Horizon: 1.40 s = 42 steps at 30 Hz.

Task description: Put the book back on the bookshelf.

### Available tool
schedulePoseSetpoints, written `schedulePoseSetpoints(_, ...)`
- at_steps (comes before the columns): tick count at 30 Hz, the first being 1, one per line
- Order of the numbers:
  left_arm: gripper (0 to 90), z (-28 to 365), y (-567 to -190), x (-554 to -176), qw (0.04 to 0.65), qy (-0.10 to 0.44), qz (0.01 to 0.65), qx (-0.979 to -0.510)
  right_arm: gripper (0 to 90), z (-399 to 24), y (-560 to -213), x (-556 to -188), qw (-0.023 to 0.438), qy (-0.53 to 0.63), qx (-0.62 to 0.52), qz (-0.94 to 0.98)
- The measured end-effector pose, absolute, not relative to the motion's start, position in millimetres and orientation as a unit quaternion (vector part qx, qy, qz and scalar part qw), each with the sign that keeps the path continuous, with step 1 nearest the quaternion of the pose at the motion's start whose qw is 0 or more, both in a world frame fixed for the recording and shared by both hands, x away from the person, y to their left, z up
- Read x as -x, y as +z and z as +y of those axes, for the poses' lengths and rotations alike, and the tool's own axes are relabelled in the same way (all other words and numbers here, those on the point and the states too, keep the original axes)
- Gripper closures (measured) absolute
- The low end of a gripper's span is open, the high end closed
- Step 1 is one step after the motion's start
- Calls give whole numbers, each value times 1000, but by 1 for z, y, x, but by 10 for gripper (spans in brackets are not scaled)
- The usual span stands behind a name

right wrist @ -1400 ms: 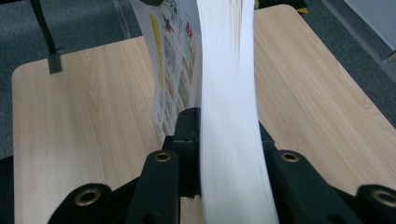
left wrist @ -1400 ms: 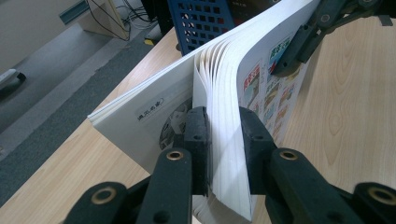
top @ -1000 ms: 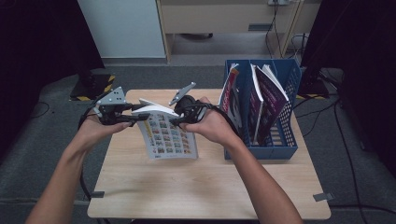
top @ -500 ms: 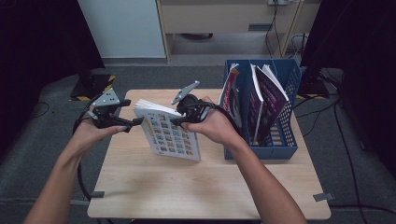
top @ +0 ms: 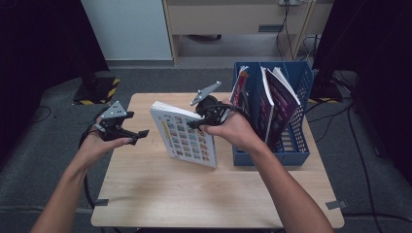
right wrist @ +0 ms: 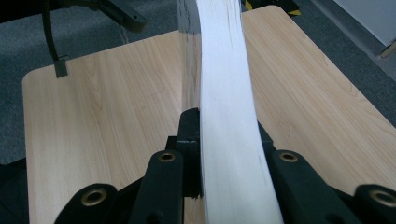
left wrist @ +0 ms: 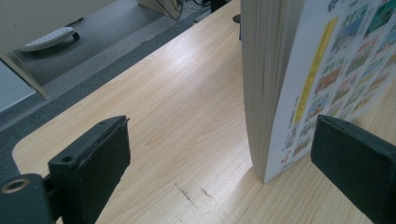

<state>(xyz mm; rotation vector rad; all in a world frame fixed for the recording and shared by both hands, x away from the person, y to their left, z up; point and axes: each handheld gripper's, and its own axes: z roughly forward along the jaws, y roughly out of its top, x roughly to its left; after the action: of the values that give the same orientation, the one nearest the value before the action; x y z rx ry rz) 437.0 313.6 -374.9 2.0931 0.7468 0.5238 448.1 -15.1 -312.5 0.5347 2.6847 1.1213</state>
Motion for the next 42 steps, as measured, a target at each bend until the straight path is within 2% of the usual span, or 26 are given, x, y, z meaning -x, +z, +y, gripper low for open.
schedulePoseSetpoints(18, 51, 304, -408, -440, 388, 184, 297, -853, 740, -34, -306, -441, 79, 382, -164, 906)
schedulePoseSetpoints(42, 54, 274, -433, -432, 359, 177, 285, -871, 740, -86, -299, -403, 74, 417, -151, 893)
